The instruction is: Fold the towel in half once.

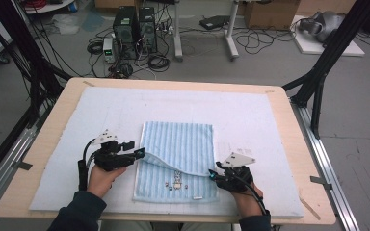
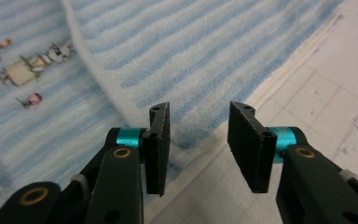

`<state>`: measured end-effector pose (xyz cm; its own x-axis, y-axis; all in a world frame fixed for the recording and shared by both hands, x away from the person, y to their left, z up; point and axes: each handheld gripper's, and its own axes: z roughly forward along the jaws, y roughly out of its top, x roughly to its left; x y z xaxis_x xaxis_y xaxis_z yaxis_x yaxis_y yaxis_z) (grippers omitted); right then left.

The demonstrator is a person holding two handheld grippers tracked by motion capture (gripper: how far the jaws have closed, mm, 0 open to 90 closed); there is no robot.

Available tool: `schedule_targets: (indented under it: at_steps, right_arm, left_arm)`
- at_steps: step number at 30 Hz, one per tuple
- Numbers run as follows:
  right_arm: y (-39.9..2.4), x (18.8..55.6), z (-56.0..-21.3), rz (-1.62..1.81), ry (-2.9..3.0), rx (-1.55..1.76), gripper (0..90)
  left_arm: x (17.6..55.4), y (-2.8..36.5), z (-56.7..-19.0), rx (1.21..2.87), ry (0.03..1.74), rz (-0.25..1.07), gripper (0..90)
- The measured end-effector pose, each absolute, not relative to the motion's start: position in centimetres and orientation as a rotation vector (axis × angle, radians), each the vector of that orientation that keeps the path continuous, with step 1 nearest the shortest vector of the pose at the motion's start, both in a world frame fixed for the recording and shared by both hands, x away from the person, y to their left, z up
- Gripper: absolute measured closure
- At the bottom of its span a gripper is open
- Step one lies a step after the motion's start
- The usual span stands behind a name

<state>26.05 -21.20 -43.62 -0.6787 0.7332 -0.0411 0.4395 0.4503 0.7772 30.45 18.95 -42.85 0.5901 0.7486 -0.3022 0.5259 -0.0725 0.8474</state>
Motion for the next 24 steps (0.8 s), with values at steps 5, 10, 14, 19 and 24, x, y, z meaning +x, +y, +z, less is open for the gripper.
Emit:
schedule_targets:
  at_steps: [5,10,14,19,24]
  right_arm:
    - [-22.5,25.3,-42.7,1.16,2.226,1.056,53.6]
    - [-22.6,24.9,-43.0,1.196,2.206,1.085,48.8]
    - [-23.0,25.2,-44.1,1.236,2.203,1.154,47.0]
    - [-22.8,25.0,-43.7,1.245,2.198,1.132,47.0]
    - [-22.6,24.8,-43.7,1.242,2.206,1.139,47.0]
  left_arm:
    - [29.8,19.3,-43.4,1.736,1.074,0.237,39.9]
    - [28.9,19.2,-44.0,1.787,1.082,0.236,40.9]
    - [28.6,18.8,-44.4,1.867,1.072,0.257,48.9]
    - [28.3,18.2,-44.6,1.885,1.063,0.267,56.2]
    - [28.1,17.9,-44.7,1.911,1.054,0.276,71.2]
